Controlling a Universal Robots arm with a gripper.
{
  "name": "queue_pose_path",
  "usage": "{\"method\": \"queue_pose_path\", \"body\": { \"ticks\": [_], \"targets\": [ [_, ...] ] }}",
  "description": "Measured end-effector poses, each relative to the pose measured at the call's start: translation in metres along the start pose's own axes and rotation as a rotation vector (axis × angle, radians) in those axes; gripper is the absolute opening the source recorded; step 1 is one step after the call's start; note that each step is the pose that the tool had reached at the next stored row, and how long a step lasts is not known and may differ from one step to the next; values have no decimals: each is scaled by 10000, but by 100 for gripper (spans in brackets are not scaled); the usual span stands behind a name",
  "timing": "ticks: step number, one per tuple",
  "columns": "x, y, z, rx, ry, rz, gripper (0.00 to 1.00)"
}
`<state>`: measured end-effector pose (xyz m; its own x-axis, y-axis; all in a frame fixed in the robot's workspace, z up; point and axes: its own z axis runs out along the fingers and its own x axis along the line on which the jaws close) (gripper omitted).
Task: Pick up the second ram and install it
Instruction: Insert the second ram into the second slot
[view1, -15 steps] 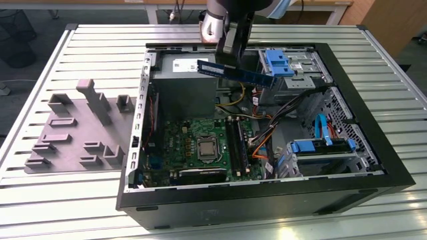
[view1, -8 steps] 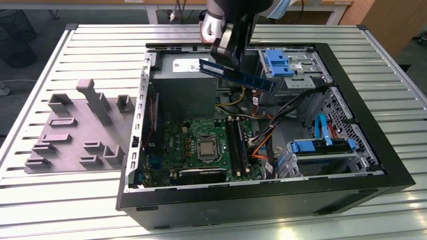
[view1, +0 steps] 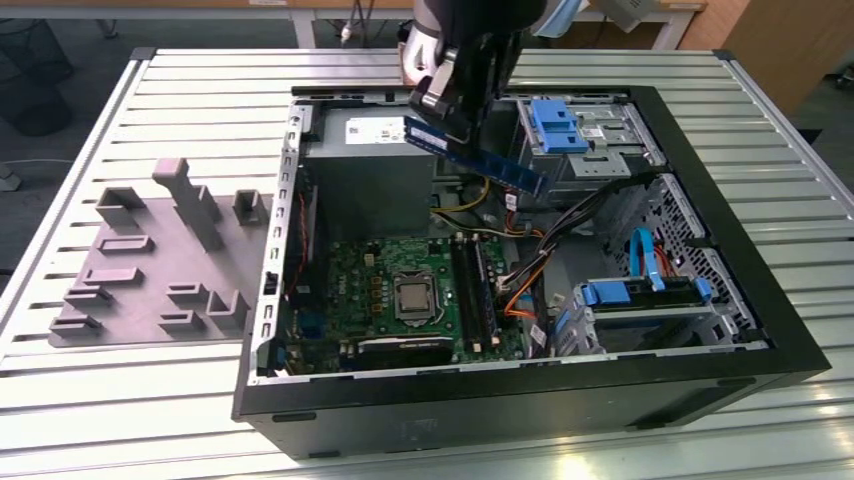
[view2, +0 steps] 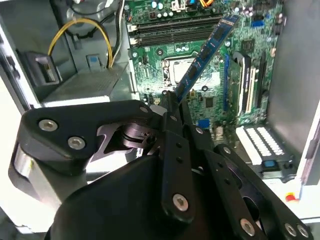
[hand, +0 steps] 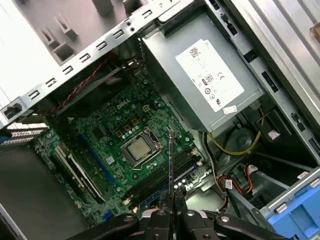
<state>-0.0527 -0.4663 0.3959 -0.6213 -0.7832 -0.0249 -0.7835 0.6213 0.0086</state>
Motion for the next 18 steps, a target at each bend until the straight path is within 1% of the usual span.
{"method": "queue_pose_path", "body": {
  "ticks": [18],
  "targets": [
    [2, -1, 78, 107, 5, 3279, 14]
  ]
}}
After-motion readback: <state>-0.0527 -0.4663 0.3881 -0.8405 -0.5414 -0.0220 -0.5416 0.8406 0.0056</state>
